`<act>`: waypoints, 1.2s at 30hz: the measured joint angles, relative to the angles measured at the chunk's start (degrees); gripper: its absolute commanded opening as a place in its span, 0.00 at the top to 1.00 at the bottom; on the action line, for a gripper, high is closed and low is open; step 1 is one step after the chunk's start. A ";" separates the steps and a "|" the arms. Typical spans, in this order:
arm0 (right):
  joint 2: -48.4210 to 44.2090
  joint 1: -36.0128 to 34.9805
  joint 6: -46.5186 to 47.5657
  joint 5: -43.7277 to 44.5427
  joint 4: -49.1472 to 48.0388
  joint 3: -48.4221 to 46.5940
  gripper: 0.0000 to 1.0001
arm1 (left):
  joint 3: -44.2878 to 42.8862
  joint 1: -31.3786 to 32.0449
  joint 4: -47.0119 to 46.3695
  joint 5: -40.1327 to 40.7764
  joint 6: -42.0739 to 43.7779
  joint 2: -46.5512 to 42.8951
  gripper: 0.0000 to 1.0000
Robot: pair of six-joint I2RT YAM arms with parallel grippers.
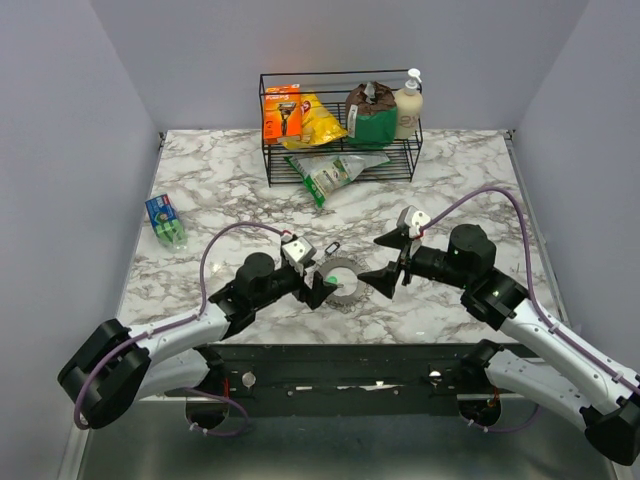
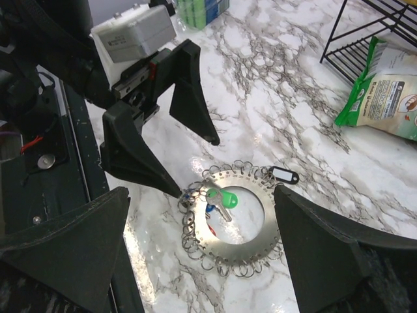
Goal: Put the keys on the keyring
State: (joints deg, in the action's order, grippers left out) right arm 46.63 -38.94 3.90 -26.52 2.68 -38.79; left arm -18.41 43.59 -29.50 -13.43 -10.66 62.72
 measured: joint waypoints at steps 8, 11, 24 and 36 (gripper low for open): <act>0.74 0.00 0.02 -0.13 0.02 -0.17 0.00 | -1.03 0.00 0.57 2.05 0.11 -4.70 0.01; 1.09 0.00 0.02 -0.13 0.02 -0.17 0.00 | -1.46 0.00 0.61 2.69 0.52 -4.98 0.01; 4.74 0.00 -1.88 1.60 -0.42 -0.17 0.00 | -3.63 0.00 4.37 13.60 -0.59 -3.61 0.01; 13.70 1.11 -15.04 30.86 1.92 -0.33 0.00 | -11.02 0.02 14.62 30.99 -7.80 1.09 0.01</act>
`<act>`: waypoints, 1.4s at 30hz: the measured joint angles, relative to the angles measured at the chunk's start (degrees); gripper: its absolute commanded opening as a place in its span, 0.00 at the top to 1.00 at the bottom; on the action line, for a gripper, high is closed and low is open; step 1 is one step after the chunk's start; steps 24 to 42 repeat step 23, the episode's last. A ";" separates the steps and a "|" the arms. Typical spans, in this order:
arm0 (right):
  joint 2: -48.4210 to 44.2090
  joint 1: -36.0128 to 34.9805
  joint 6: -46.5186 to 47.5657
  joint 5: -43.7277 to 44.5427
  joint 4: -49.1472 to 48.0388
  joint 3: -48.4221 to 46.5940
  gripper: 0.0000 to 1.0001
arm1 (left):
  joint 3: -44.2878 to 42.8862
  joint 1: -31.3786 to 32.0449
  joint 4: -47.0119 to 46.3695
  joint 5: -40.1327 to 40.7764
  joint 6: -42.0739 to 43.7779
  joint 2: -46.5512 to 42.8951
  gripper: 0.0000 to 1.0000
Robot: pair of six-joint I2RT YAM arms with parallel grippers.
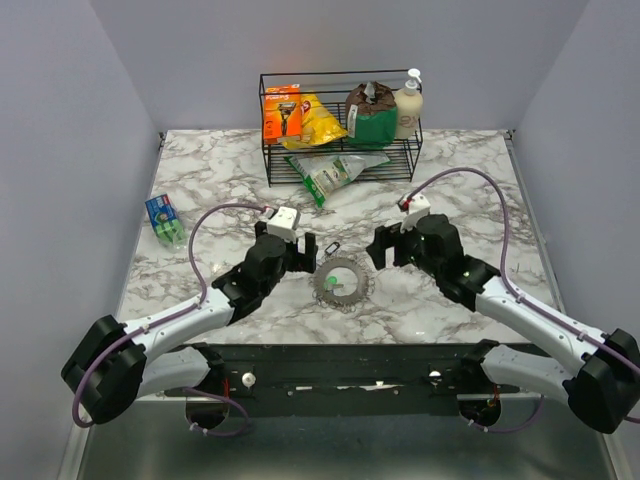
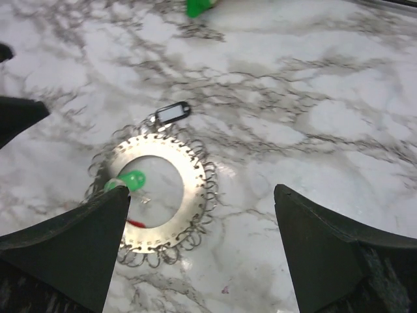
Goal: Put the keys on the keyring
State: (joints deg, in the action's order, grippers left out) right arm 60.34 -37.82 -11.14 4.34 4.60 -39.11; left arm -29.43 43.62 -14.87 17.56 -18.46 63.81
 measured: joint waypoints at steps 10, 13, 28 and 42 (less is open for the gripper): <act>-9.73 6.80 -9.68 17.38 1.11 4.66 0.00 | 0.72 0.00 4.42 15.98 -3.58 -2.34 0.01; -12.31 6.82 -10.73 20.24 1.16 6.29 0.00 | 1.36 0.00 4.81 19.85 -4.42 -3.63 0.01; -13.81 6.82 -11.41 23.58 1.11 6.88 0.00 | 3.96 0.02 4.63 26.75 -6.67 -6.93 0.01; -13.81 6.82 -11.41 23.58 1.11 6.88 0.00 | 3.96 0.02 4.63 26.75 -6.67 -6.93 0.01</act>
